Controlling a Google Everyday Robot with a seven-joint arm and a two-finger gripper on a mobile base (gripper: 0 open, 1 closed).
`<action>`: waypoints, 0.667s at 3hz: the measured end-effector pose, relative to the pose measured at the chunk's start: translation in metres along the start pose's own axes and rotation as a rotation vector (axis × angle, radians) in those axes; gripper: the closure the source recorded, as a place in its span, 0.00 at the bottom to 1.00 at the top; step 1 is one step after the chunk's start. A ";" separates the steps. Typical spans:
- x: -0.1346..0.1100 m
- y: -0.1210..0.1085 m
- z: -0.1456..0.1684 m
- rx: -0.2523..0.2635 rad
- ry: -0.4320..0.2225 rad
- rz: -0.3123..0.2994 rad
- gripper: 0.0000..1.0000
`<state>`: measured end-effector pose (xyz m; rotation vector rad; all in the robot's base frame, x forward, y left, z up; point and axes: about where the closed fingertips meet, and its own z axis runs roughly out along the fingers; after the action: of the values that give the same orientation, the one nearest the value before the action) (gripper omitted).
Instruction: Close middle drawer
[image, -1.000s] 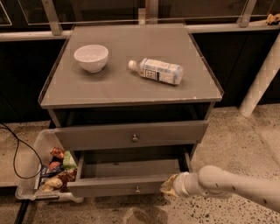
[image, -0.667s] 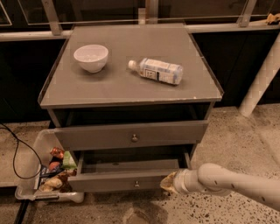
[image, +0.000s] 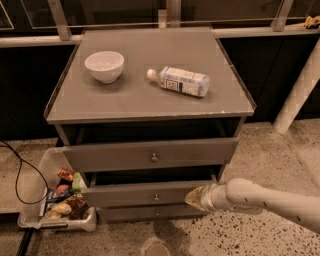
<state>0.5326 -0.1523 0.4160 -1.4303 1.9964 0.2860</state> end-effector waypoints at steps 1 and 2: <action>0.000 0.000 0.000 0.000 0.000 0.000 0.59; 0.000 0.000 0.000 0.000 0.000 0.000 0.37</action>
Offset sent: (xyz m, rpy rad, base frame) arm 0.0000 0.0000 0.0000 0.0000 0.0000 0.0000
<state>0.5326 -0.1523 0.4160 -1.4304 1.9964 0.2862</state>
